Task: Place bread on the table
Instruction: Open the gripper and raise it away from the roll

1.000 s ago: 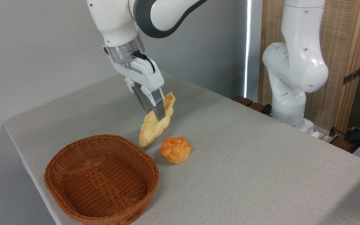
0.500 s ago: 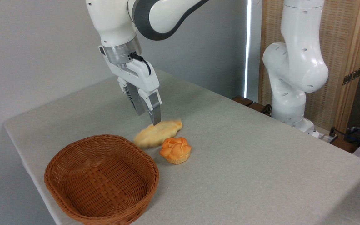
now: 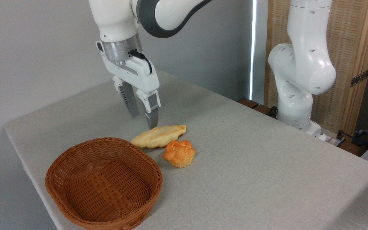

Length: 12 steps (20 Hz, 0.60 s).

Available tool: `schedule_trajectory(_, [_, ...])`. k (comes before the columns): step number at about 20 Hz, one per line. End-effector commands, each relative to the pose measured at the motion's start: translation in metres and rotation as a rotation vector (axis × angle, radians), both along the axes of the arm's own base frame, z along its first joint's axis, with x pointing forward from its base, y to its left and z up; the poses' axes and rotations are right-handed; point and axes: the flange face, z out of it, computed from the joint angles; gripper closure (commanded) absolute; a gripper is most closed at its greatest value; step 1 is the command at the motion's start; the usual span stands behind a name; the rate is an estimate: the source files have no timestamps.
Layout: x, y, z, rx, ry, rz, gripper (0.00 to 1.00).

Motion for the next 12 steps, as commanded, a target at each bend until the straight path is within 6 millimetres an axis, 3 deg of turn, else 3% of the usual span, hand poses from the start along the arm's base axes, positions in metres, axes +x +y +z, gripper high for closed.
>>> schedule_trajectory(1, [0.019,0.041,0.017,-0.019,-0.1,0.049,0.0])
schedule_trajectory(7, [0.034,0.095,0.021,-0.003,-0.143,0.071,0.0])
schedule_trajectory(12, [0.034,0.097,0.022,-0.002,-0.144,0.071,0.0])
